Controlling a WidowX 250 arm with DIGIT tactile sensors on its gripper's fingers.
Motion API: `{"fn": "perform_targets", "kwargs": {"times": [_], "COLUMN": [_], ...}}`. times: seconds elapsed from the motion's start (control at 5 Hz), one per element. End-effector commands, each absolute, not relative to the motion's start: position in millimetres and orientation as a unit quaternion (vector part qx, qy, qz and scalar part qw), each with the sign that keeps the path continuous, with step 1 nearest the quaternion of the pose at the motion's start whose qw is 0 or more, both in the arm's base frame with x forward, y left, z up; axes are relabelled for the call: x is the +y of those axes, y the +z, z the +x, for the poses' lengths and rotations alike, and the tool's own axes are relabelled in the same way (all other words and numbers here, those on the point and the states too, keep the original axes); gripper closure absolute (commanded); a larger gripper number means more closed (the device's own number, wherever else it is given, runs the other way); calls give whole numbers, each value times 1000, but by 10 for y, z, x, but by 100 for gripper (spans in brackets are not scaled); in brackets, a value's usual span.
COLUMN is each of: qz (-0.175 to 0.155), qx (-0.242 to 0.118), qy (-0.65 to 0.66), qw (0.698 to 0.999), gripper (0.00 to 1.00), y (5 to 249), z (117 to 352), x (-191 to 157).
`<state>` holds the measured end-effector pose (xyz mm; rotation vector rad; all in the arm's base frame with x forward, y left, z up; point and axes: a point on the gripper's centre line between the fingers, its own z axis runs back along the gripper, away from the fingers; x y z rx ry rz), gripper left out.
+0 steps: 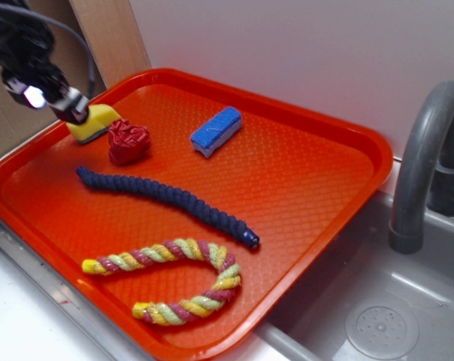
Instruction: Grab the green sponge.
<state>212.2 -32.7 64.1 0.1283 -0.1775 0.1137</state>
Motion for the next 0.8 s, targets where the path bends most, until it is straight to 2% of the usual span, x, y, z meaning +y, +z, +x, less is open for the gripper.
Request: {"fn": "perform_targets", "kwargs": {"times": [0.0, 0.2, 0.4, 0.6], "qz": [81, 82, 84, 86], "qx": [-104, -98, -97, -93], "qy": [45, 36, 33, 33], "qw": [990, 991, 991, 991], "gripper": [0, 0, 13, 100], "y": [401, 295, 243, 208], "z": [2369, 2438, 2526, 2532], "x": [-313, -309, -271, -262]}}
